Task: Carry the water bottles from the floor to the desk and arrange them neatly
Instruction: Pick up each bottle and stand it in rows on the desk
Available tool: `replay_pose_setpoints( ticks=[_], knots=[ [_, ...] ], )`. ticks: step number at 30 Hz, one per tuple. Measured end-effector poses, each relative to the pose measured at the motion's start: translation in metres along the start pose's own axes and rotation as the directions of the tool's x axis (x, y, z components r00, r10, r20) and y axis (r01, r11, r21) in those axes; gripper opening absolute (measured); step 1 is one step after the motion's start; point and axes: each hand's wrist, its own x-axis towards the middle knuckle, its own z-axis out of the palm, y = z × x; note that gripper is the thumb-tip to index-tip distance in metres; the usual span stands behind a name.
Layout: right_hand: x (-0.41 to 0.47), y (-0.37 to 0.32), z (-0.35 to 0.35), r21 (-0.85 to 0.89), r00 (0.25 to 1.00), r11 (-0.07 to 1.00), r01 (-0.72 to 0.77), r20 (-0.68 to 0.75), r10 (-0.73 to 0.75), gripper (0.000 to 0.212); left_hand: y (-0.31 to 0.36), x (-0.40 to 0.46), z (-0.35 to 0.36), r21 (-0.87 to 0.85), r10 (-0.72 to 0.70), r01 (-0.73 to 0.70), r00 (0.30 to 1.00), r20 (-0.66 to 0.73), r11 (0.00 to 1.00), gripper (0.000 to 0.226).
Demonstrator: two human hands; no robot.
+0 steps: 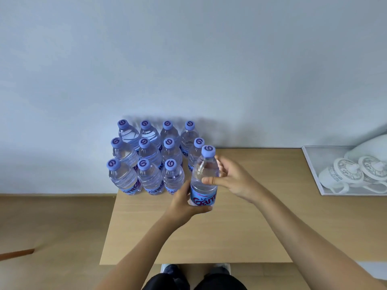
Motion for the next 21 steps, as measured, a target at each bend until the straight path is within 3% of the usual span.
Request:
replay_pose_setpoints(
  ticks=[6, 14, 21],
  knots=[
    [-0.001, 0.042, 0.016, -0.160, 0.994, 0.986, -0.046, -0.106, 0.029, 0.062, -0.047, 0.016, 0.012, 0.095, -0.002, 0.011, 0.996, -0.093, 0.995, 0.079],
    [0.005, 0.066, 0.026, -0.218, 0.993, 0.974, -0.055, -0.118, 0.029, 0.060, -0.081, 0.025, 0.027, 0.192, -0.003, 0.067, 0.950, -0.313, 0.979, 0.082],
    [0.016, 0.073, 0.022, -0.299, 0.993, 0.954, -0.018, -0.116, -0.018, 0.060, -0.086, 0.030, 0.034, 0.254, -0.011, 0.118, 0.923, -0.385, 0.960, 0.073]
  ],
)
